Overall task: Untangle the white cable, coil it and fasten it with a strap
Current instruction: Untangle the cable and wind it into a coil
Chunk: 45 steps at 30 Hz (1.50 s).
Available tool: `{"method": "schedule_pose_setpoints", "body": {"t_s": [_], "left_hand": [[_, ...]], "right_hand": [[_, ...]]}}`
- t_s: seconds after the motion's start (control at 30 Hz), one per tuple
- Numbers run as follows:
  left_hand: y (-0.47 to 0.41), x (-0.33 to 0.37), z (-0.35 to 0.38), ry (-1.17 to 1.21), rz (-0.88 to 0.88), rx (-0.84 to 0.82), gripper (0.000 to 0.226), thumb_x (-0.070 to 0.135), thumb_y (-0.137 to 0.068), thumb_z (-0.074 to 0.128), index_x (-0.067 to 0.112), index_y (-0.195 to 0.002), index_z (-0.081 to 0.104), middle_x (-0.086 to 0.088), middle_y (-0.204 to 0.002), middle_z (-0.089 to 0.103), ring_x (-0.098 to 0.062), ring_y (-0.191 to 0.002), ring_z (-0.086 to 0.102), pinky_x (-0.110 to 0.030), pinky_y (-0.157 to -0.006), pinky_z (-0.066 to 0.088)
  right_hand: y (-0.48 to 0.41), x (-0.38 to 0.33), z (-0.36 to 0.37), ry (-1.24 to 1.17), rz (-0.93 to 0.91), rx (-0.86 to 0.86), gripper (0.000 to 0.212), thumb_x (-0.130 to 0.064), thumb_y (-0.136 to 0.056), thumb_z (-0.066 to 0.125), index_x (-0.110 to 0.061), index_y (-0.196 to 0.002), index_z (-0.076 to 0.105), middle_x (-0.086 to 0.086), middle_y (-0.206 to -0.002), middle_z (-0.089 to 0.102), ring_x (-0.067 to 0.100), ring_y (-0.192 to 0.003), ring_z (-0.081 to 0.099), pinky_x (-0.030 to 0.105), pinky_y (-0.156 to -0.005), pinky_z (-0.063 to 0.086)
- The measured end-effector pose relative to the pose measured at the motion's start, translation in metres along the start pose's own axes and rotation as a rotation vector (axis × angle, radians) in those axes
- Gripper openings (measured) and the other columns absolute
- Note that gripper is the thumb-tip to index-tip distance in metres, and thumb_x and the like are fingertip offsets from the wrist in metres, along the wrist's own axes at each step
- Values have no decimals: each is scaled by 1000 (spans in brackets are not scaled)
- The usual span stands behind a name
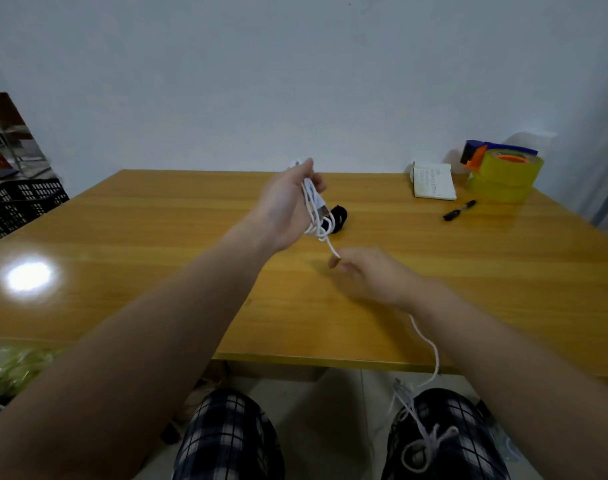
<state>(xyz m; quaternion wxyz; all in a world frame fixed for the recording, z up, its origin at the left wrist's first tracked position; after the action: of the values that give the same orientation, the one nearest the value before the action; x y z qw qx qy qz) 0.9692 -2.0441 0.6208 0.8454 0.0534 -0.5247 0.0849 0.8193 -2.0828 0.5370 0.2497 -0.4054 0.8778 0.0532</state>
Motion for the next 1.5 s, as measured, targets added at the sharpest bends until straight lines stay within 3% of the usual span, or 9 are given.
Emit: {"method": "schedule_pose_setpoints", "body": {"t_s": [0.3, 0.57, 0.7, 0.83, 0.97, 1.13, 1.33, 1.43, 1.5], "left_hand": [[-23, 7, -47, 120, 34, 404, 30, 28, -102, 39, 8, -81, 47, -8, -86, 47, -19, -76, 47, -34, -69, 39], [-7, -8, -26, 14, -55, 151, 43, 33, -103, 35, 7, -136, 44, -9, -115, 50, -19, -106, 51, -48, -97, 41], [7, -10, -9, 60, -138, -36, 45, 33, -103, 33, 6, -139, 35, -24, -145, 33, -30, -100, 64, -46, -71, 57], [22, -11, 3, 4, -212, -160, 44, 37, -103, 32, 7, -133, 43, -24, -114, 59, -21, -60, 70, -28, -54, 58], [31, -7, 8, 66, -217, -298, 24, 35, -101, 34, 15, -98, 47, -5, -89, 62, -5, -30, 36, -12, -32, 30], [32, 13, -1, 19, -128, -432, 30, 42, -91, 41, 19, -100, 57, 8, -45, 35, 1, -23, 24, -10, -27, 16], [31, 15, -16, -311, -149, -332, 44, 52, -97, 33, 19, -68, 42, 9, -38, 22, -1, -25, 14, -8, -34, 12], [33, 6, -8, -389, -204, -333, 51, 56, -95, 33, 21, -57, 32, 9, -36, 21, -2, -25, 14, -8, -35, 11], [34, 1, -2, -417, -243, -323, 54, 57, -94, 35, 21, -53, 34, 8, -33, 21, -2, -23, 14, -9, -36, 9]], "right_hand": [[15, -4, -2, 42, -39, 3, 20, -23, -97, 47, -17, -112, 59, -2, -95, 60, 15, -89, 54, 29, -77, 42], [5, -14, -2, -33, 22, 310, 25, -20, -97, 45, -14, -115, 61, -4, -78, 58, 18, -76, 52, 37, -74, 48], [-8, -6, -12, -237, 255, 414, 23, -6, -95, 41, -5, -111, 58, 13, -97, 63, 22, -59, 55, 35, -52, 52], [-19, 6, -29, -312, 415, 572, 28, -2, -93, 36, -10, -114, 54, 10, -92, 61, 20, -74, 52, 29, -61, 39], [-19, 7, -53, -87, 461, 642, 32, -11, -96, 33, -22, -117, 55, 2, -92, 56, 19, -70, 50, 29, -50, 32], [-7, 13, -44, 225, 416, 95, 34, -11, -96, 34, -22, -115, 60, 10, -113, 60, 24, -86, 54, 31, -66, 43], [-7, -18, -47, -1164, 228, 193, 48, -33, -83, 51, -20, -130, 51, 7, -133, 54, 21, -124, 49, 47, -112, 30], [-10, -50, -55, -1117, 24, 126, 86, -72, -59, 65, -34, -132, 40, 1, -125, 58, 15, -113, 56, 38, -101, 44], [-14, -62, -52, -1046, -26, 95, 90, -50, -64, 73, -29, -140, 30, -7, -94, 63, 6, -87, 61, 24, -81, 49]]}}
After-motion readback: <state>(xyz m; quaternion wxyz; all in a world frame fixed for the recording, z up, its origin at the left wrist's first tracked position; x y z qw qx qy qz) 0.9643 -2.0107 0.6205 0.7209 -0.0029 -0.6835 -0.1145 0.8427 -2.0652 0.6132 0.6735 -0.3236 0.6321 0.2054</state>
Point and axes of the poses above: each hand's wrist, its own y-axis away from the middle knuckle, its own z-axis out of the palm, x = y × z, the point moved 1 cm from there along -y, towards the middle knuckle
